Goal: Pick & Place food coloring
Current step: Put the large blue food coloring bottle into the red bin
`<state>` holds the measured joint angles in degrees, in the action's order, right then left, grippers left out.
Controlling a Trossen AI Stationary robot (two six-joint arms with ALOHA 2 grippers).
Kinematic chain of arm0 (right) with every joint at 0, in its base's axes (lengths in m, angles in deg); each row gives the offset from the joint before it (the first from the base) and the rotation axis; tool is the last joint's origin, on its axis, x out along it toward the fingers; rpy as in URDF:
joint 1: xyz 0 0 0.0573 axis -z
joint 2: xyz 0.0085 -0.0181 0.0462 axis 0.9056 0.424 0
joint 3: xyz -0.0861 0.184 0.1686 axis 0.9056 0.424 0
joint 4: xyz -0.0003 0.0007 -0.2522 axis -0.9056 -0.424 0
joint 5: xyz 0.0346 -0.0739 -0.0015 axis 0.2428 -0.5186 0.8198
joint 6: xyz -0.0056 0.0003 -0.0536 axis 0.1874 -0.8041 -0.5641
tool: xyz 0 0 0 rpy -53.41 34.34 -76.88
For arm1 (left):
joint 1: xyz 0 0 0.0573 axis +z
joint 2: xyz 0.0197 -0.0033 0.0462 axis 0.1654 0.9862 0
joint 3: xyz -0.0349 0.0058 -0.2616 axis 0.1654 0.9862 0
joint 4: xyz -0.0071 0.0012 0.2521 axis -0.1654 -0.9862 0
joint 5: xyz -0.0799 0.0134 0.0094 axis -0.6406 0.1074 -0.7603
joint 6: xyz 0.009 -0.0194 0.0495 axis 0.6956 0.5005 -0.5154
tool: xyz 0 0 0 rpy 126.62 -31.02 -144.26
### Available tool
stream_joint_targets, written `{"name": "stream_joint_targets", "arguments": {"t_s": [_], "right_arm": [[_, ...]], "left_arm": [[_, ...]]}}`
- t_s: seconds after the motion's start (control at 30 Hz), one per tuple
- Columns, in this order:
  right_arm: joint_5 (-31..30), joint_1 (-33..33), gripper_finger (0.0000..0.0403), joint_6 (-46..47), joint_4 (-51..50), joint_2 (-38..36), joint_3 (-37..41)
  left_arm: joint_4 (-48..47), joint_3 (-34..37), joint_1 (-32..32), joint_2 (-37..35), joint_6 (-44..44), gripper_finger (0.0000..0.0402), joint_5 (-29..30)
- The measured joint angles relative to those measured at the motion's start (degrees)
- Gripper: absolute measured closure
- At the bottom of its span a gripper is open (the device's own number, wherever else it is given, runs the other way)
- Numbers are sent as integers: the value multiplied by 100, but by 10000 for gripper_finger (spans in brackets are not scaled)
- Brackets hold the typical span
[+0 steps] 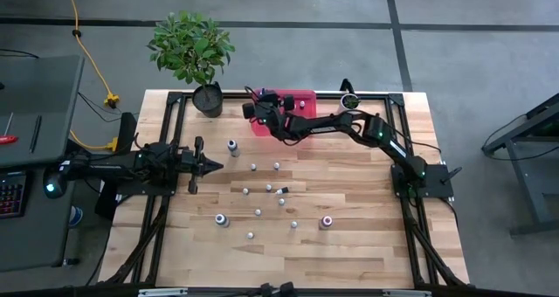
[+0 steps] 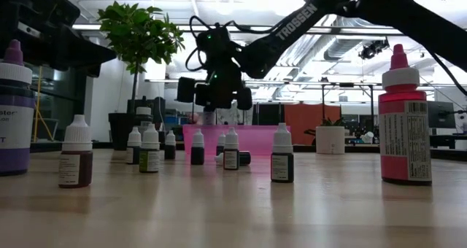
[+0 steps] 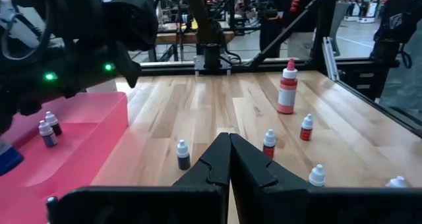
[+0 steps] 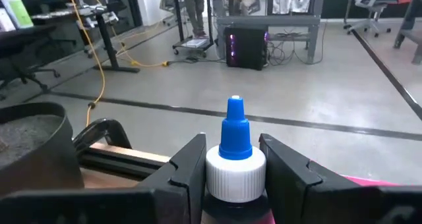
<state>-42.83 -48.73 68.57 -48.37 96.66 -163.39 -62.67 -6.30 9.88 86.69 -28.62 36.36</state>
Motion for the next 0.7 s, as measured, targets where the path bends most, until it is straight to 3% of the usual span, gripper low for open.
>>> {"name": "stream_joint_targets", "arguments": {"t_s": [0.2,0.43,0.7], "right_arm": [[-36,0,290,-76,358,169,1],[79,0,290,-903,997,370,0],[147,37,290,-910,1344,550,1]], "left_arm": [[-21,0,-1,-2,0,401,22],[-51,-2,-1,0,0,401,-1],[-57,-2,1,0,-315,401,-8]]}}
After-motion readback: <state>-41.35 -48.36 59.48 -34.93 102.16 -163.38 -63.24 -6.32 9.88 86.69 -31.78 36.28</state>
